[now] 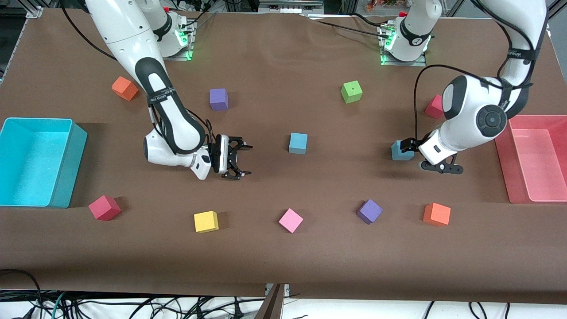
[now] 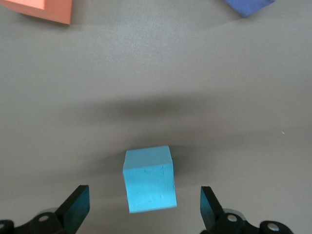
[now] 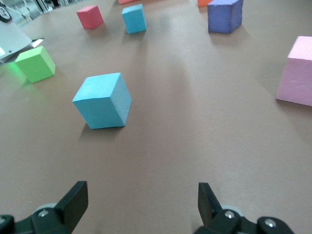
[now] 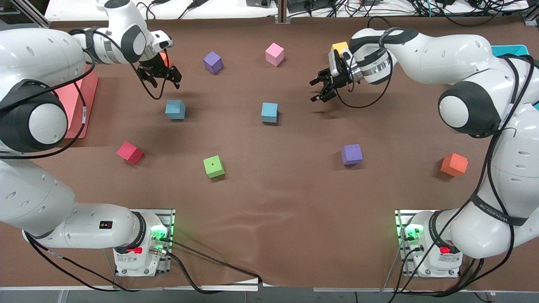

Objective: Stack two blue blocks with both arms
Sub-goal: 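Grasp the second light blue cube with the left gripper and lift it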

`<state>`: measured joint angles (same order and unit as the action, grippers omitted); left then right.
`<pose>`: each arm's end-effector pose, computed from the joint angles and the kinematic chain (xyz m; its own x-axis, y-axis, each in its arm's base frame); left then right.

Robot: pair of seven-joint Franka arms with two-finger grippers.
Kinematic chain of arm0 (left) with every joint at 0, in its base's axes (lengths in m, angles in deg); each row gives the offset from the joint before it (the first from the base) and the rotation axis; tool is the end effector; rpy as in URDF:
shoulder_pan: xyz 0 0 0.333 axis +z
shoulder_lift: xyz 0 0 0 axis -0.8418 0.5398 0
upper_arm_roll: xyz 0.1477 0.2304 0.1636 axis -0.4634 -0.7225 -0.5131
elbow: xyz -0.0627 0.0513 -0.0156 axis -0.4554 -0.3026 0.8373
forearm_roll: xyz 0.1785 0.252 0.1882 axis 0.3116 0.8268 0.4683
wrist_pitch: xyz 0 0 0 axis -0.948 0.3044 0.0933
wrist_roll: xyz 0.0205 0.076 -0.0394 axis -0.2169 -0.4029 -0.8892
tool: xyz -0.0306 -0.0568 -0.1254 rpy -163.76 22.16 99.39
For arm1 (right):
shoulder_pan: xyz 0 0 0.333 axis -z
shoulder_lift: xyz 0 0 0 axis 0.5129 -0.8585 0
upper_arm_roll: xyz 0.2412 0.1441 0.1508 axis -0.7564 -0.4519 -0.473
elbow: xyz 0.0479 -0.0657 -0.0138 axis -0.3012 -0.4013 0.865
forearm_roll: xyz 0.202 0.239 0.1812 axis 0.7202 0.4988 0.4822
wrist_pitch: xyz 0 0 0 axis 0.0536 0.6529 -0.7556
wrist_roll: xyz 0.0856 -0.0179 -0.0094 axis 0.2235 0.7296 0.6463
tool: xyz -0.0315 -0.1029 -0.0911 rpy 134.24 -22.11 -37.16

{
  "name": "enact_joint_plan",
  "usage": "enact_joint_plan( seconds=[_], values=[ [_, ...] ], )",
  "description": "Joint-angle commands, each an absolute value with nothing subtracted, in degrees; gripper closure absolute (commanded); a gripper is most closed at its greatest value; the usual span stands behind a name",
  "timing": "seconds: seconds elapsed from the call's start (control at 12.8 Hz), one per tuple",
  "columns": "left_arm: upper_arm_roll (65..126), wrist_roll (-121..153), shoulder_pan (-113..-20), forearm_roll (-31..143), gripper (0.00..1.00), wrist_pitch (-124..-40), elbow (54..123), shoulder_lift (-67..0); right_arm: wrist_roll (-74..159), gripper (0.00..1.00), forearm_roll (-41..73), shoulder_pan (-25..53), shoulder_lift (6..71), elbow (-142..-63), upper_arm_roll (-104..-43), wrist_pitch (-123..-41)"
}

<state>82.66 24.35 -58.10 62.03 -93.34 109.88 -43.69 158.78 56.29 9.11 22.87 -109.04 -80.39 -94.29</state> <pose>0.5329 -0.0602 0.2707 0.9863 -0.0988 -0.1317 -0.0904 -0.9936 0.0683 0.5451 0.2936 0.1576 0.1703 0.5925 0.7874 0.9797 -0.0163 -0.1997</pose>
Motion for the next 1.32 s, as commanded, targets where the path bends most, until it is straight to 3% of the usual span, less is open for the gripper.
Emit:
enact_joint_plan(
  seconds=[0.0, 0.47, 0.86, 0.93, 1.01, 1.17, 1.25],
  values=[
    [82.65, 25.27, -57.68, 62.06, 0.00, -100.12, 113.39, -42.44, 163.01, 0.00, 59.38, 9.67, 23.90, -110.92, -80.81, -91.24],
    [82.65, 23.51, -58.03, 62.06, 0.00, -103.21, 115.59, -40.41, 175.13, 0.00, 72.64, 9.59, 20.03, -111.01, -80.98, -84.13],
    [82.74, 23.51, -58.12, 62.06, 0.00, -104.54, 117.09, -38.74, 178.13, 0.00, 76.42, 8.80, 18.18, -110.93, -81.24, -82.71],
    [82.74, 23.51, -58.12, 62.06, 0.06, -104.63, 117.09, -38.65, 178.31, 0.00, 77.66, 7.84, 18.00, -110.75, -81.25, -82.79],
    [82.74, 23.42, -58.12, 62.06, 0.19, -104.72, 117.18, -38.39, 178.40, 0.00, 79.49, 6.87, 17.65, -110.49, -81.25, -82.88],
    [82.74, 23.42, -58.12, 62.06, 0.61, -104.81, 117.09, -37.77, 179.28, 0.00, 82.31, 5.29, 16.78, -109.96, -81.25, -83.14],
    [82.74, 23.42, -58.12, 62.06, 0.77, -104.72, 117.09, -37.94, 179.54, 0.00, 82.85, 4.84, 16.51, -109.70, -81.25, -83.32]
  ],
)
